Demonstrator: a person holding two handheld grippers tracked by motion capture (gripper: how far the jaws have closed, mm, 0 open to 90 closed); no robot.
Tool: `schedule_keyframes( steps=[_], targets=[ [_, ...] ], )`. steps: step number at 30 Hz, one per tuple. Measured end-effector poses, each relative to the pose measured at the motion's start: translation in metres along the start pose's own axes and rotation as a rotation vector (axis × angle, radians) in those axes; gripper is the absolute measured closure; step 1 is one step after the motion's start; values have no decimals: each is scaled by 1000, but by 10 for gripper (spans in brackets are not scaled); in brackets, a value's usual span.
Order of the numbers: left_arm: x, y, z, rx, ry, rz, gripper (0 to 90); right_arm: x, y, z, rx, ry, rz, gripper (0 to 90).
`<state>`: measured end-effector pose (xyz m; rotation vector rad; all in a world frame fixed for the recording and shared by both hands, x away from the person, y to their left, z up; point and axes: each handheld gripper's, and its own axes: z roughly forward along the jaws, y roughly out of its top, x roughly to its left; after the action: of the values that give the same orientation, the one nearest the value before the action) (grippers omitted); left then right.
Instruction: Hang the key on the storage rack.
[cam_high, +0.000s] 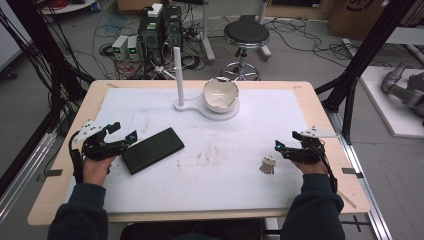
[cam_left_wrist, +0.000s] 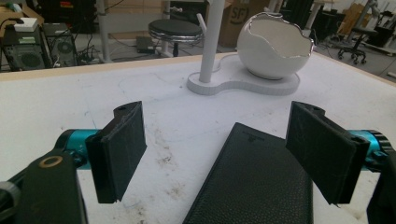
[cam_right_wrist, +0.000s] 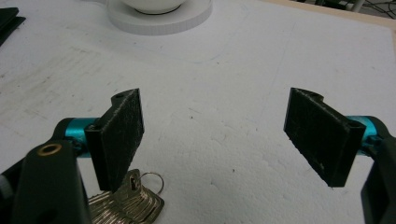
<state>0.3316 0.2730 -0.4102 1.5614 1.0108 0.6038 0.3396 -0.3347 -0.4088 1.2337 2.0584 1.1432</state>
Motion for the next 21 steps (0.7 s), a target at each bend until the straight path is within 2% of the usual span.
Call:
schedule_keyframes(
  steps=[9, 11, 15, 17, 21],
  targets=[
    [2, -1, 1, 15, 7, -8, 205, -8, -8, -1, 30, 23, 9, 205],
    [2, -2, 2, 16, 3, -12, 207, -9, -9, -1, 43, 39, 0, 261],
    [3, -2, 2, 20, -2, -16, 212, -10, -13, 5, 103, 61, -42, 303],
    [3, -2, 2, 22, -4, -19, 216, -10, -16, 7, 140, 97, -45, 357],
    [4, -3, 4, 30, -10, -25, 220, -8, -17, 8, 159, 149, -69, 424]
  ],
)
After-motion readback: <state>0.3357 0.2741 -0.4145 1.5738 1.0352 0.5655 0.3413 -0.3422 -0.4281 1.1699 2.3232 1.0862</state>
